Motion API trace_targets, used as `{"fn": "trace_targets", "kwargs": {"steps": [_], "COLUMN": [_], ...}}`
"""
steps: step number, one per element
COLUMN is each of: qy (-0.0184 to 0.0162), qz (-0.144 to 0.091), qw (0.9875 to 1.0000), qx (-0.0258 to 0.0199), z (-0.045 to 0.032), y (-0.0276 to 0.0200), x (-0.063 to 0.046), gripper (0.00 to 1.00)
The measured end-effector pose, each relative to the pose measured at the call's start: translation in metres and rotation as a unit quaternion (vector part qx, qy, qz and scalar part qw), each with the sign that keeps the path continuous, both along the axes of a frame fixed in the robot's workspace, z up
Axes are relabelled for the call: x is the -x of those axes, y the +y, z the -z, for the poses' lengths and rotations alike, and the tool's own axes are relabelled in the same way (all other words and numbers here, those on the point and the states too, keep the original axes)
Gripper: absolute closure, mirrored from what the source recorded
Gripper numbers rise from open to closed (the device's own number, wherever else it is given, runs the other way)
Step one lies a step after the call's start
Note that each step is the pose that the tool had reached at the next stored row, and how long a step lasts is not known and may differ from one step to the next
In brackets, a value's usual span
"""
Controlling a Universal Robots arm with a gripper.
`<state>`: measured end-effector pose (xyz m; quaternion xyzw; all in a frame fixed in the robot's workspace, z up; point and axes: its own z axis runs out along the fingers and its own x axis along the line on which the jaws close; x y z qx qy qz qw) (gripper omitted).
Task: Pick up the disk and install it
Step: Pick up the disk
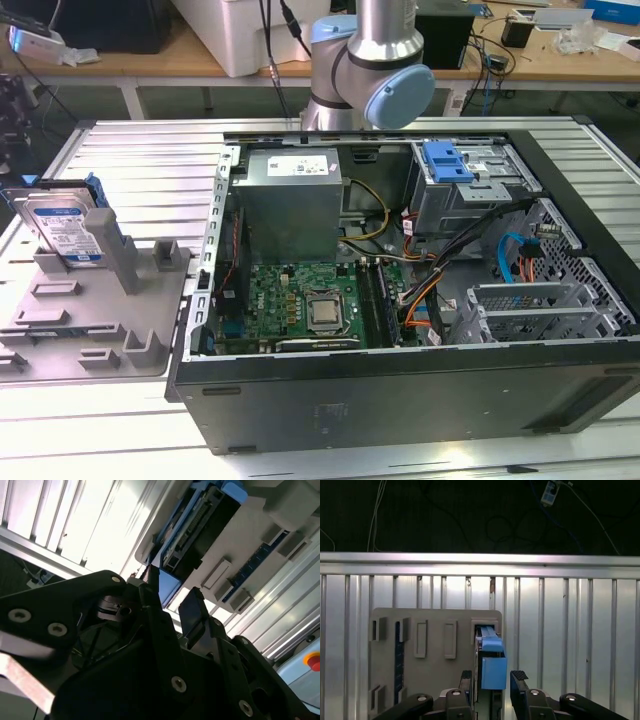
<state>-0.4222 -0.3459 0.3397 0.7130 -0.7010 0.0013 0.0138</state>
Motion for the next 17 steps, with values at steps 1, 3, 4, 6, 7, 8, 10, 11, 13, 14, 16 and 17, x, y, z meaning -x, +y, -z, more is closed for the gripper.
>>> {"fn": "trace_targets", "kwargs": {"steps": [1, 3, 4, 6, 7, 8, 10, 11, 13, 14, 16, 17], "qy": [0.0000, -0.0001, 0.0000, 0.0000, 0.0000, 0.0000, 0.0000, 0.0001, 0.0001, 0.0001, 0.0000, -0.0001], "qz": [0.000, 0.000, 0.000, 0.000, 0.000, 0.000, 0.000, 0.000, 0.000, 0.000, 0.000, 0.000], "qw": [1.0000, 1.0000, 1.0000, 1.0000, 1.0000, 1.0000, 1.0000, 1.0000, 1.0000, 1.0000, 1.0000, 1.0000], "qx": [0.0000, 0.0000, 0.0000, 0.0000, 0.0000, 0.0000, 0.0000, 0.0000, 0.0000, 0.0000, 0.0000, -0.0001], "z": [0.0005, 0.0010, 0.0012, 0.0014, 0.0015, 0.0017, 0.0023, 0.0024, 0.0029, 0.0032, 0.0037, 0.0040], "y": [0.0013, 0.0022, 0.0021, 0.0022, 0.0022, 0.0022, 0.0022, 0.0022, 0.0022, 0.0022, 0.0018, 0.0013], "x": [0.0000, 0.0001, 0.0002, 0.0009, 0.0013, 0.0016, 0.0024, 0.0026, 0.0028, 0.0028, 0.0028, 0.0027], "gripper": [0.56, 0.56, 0.56, 0.56, 0.56, 0.56, 0.56, 0.56, 0.56, 0.56, 0.56, 0.56]}}
